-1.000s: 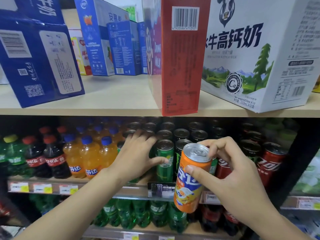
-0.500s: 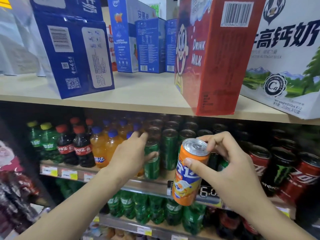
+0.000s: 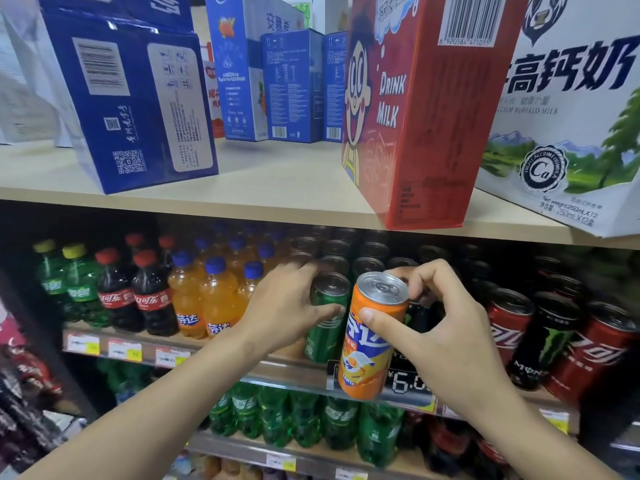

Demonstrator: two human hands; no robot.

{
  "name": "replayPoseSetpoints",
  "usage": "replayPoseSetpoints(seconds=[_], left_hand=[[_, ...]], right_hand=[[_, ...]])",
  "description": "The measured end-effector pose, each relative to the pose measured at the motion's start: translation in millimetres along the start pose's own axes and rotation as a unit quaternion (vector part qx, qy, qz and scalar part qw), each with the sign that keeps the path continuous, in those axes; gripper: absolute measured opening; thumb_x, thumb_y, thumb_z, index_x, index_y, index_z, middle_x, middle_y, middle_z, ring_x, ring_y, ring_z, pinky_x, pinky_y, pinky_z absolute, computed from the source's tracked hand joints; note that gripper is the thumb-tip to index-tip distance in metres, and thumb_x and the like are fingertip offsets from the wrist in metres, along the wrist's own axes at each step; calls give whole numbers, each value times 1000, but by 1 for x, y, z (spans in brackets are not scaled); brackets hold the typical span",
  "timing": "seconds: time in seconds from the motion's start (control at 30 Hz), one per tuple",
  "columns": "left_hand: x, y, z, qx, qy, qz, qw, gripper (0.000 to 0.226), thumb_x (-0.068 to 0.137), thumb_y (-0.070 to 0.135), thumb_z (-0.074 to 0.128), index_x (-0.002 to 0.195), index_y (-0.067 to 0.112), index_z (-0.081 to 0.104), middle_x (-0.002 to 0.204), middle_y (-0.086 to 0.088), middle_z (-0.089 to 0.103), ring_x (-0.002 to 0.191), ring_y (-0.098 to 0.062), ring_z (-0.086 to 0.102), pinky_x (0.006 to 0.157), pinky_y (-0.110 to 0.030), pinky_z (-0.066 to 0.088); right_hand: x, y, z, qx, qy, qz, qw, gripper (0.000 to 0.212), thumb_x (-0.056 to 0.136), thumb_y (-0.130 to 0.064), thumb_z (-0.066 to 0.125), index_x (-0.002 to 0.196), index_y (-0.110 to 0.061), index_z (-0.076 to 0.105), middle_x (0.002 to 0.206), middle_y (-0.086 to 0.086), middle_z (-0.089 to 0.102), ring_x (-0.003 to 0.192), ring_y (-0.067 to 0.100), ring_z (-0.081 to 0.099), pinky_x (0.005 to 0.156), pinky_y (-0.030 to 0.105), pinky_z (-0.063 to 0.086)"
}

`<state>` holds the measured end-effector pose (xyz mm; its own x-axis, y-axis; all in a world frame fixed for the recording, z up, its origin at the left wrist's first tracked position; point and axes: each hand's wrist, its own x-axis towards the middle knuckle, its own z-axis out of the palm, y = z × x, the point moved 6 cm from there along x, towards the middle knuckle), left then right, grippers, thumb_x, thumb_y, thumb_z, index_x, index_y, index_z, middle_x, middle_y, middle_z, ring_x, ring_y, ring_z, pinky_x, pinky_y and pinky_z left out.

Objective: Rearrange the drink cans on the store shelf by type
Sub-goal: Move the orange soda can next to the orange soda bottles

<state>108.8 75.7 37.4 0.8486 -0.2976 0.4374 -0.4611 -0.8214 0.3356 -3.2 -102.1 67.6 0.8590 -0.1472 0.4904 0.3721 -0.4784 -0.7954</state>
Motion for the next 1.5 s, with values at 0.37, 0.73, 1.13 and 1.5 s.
replayPoseSetpoints(seconds=[0.37, 0.73, 1.13, 1.5], left_hand=[[6, -7, 6, -9, -45, 51, 998, 65, 76, 62, 67, 131, 29, 57, 131, -2, 61, 114, -25, 58, 89, -41, 52], [6, -5, 6, -127, -54, 78, 987, 56, 78, 44, 76, 128, 25, 60, 133, -2, 58, 115, -14, 56, 96, -27, 47], [-12, -79, -98, -209, 105, -14, 972, 18, 92, 15, 63, 93, 33, 64, 71, 5, 68, 51, -12, 65, 54, -21, 49], [-36, -98, -92, -222, 85, 50, 970, 19, 92, 16, 60, 104, 28, 70, 98, 8, 68, 85, -22, 63, 70, -38, 51]], right_hand=[[-7, -3, 10, -13, -8, -2, 1000, 46, 68, -30, 87, 77, -32, 43, 105, -11, 72, 103, 11, 63, 82, 34, 48], [-8, -9, 26, -39, -5, -7, 999, 44, 68, -30, 87, 80, -29, 44, 106, -15, 71, 102, 11, 63, 83, 38, 50], [19, -3, 88, -57, -36, -30, 997, 39, 74, -30, 81, 80, -33, 43, 104, -8, 69, 102, 15, 63, 85, 42, 50], [44, -6, 140, -233, -137, -85, 959, 39, 85, -33, 71, 80, -28, 33, 83, -8, 52, 81, 16, 44, 70, 33, 27]])
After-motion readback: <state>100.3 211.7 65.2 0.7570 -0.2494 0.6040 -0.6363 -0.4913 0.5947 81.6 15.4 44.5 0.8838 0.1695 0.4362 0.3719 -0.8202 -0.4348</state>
